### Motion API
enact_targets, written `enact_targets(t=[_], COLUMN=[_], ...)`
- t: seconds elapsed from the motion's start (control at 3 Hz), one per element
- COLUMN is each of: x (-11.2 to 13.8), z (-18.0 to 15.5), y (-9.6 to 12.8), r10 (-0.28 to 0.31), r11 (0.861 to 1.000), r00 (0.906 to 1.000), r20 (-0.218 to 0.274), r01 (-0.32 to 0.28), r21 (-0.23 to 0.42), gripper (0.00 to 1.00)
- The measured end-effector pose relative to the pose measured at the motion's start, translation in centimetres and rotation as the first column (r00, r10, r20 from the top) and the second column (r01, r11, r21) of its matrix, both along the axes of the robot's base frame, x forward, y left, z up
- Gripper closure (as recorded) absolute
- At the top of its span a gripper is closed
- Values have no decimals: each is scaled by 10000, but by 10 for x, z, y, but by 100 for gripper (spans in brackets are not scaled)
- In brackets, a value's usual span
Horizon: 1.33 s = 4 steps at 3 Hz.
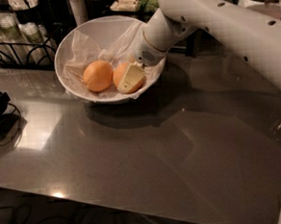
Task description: Pick orange from white bowl
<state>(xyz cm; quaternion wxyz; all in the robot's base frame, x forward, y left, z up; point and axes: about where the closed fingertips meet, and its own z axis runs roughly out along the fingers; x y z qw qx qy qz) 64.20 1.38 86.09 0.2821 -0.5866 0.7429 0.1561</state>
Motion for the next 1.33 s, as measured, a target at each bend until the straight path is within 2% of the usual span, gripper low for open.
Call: enact_targets(t=[0.33, 0.67, 1.0, 1.33], x=[1, 2, 2, 3], z=[-7, -14, -14, -16], y=[0, 0, 0, 0], r10=[-51, -104, -155, -205], r11=[10000, 9999, 9999, 9998], r00=[9999, 9997, 9994, 9993], r20=[-136, -243, -294, -305], r01=[51, 103, 154, 204], r21=[-11, -26, -35, -27], gripper=[35, 44, 57, 77])
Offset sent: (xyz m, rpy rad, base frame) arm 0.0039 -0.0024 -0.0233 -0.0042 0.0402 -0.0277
